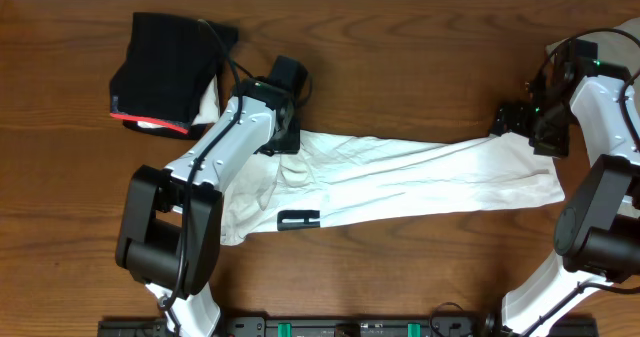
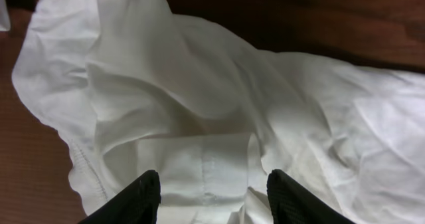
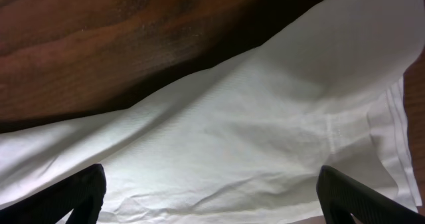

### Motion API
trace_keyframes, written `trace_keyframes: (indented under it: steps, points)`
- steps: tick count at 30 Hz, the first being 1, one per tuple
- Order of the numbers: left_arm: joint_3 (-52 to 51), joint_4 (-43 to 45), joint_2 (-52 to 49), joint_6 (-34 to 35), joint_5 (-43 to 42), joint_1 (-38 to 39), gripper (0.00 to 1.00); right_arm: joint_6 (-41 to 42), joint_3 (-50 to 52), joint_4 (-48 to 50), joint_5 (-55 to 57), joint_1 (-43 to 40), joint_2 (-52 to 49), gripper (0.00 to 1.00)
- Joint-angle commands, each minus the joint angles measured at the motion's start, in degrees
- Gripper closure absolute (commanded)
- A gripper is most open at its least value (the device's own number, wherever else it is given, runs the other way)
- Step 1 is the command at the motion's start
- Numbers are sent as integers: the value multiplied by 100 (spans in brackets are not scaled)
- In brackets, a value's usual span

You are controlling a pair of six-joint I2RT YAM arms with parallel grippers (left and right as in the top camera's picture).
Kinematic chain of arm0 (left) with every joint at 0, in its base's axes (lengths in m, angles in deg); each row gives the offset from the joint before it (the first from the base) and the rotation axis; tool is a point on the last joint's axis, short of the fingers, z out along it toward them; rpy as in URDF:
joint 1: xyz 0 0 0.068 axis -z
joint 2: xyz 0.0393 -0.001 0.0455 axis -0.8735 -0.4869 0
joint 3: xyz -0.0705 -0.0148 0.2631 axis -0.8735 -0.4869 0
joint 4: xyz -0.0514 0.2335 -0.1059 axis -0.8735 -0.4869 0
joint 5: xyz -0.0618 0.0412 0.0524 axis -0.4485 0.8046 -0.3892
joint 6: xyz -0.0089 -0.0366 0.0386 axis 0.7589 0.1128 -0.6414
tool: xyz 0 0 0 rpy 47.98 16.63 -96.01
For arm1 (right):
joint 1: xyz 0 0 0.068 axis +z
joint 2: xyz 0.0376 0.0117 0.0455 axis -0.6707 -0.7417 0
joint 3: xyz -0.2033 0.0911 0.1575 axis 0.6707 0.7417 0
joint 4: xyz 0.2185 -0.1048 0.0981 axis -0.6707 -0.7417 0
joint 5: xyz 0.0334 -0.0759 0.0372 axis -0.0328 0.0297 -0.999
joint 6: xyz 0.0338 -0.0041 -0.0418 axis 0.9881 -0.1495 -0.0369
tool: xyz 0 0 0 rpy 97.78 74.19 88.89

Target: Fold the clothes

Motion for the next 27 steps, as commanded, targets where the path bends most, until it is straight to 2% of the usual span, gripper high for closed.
trace_keyframes:
  steps: [1, 23, 27]
  points:
    - [-28, 48, -17, 81, 118, -17, 46, -42, 37, -2, -9, 33, 109, 1]
    - [-133, 214, -149, 376, 332, -17, 46, -42, 37, 0, -9, 33, 109, 1]
    - [-133, 243, -203, 378, 332, -17, 50, -42, 37, -2, -9, 33, 109, 1]
